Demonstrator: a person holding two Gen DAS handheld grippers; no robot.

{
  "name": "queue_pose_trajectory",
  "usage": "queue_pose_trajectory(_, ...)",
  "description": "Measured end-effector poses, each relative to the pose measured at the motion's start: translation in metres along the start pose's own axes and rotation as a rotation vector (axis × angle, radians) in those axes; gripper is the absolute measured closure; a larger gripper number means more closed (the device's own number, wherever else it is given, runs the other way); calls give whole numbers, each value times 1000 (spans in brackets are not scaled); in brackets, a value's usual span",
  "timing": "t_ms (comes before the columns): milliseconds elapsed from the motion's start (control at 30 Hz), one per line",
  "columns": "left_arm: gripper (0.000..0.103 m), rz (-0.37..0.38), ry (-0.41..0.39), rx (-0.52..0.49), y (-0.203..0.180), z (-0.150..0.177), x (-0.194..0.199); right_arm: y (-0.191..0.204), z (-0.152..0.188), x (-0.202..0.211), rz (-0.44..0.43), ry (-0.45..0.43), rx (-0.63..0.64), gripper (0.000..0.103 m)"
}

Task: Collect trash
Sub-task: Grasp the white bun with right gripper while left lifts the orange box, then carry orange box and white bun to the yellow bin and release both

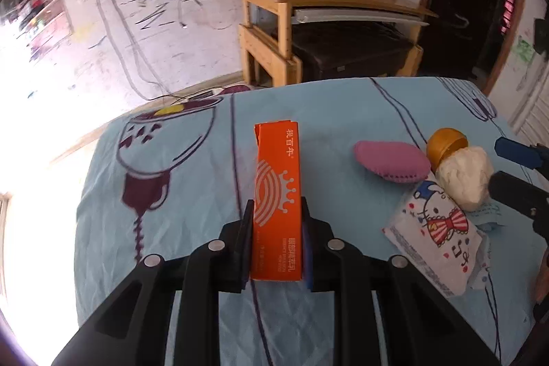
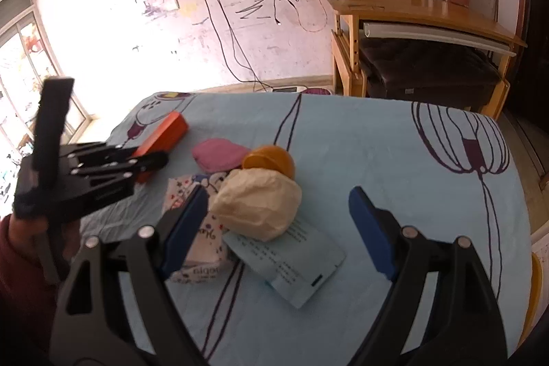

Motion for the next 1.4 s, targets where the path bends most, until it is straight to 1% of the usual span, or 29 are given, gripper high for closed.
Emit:
queue_pose_trajectory(100, 85, -35, -30, 16, 2, 3, 8, 3, 0, -10, 20, 18, 21, 22)
queue_pose_trajectory(167, 85, -29, -44, 22, 1, 5, 13, 5, 2, -16, 38, 28, 35, 22)
queue_pose_trajectory(200, 85, -25, -48, 21, 0, 5, 14, 6, 3, -19, 42, 36, 38, 24)
queue_pose_trajectory(233, 85, -26, -53, 21, 0, 6, 16, 6, 4, -22, 44, 45, 40, 36)
queue_pose_trajectory(300, 85, -22, -62, 14, -1, 7, 18, 5, 5, -26, 55, 59, 42, 47)
queue_pose_trajectory(333, 85, -19, -66, 13, -2, 7, 20, 4, 4, -25, 56, 55, 43, 49)
queue_pose_trajectory(467, 85, -11, -71, 15, -3, 9, 21, 5, 4, -21, 70, 36, 54, 50)
queue_pose_trajectory(567, 85, -13, -69, 19, -1, 9, 19, 7, 5, -13, 57, 13, 50, 50)
queue_pose_trajectory(733, 85, -15, -88, 37, 4, 7, 23, 5, 7, 6, 21, -28, 25, 50)
queue_pose_trajectory(833, 85, -17, -103, 41, 4, 7, 28, 2, 9, 20, 18, -55, 17, 50)
queue_pose_trajectory(967, 85, -4, -137, 52, -1, 10, 45, -9, 11, 41, 14, -97, -2, 50)
queue_pose_trajectory(1033, 85, 0, -153, 52, -5, 10, 53, -17, 13, 50, 18, -115, -18, 50)
queue_pose_trajectory(1133, 85, -16, -186, 45, -17, 11, 66, -29, 16, 61, 16, -137, -45, 50)
queue_pose_trajectory(1400, 85, 0, -239, 12, -58, -1, 95, -60, 24, 90, 20, -193, -99, 50)
Point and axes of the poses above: each gripper's, at about its wrist camera, not at the fingertips, and x roughly against the way its jaws point, y to its left, z to its underside, the point moved 5 cm from there along -x, roughly the way its jaws point, and after that the axes turned 8 degrees about -z, right-handed, at the moved point
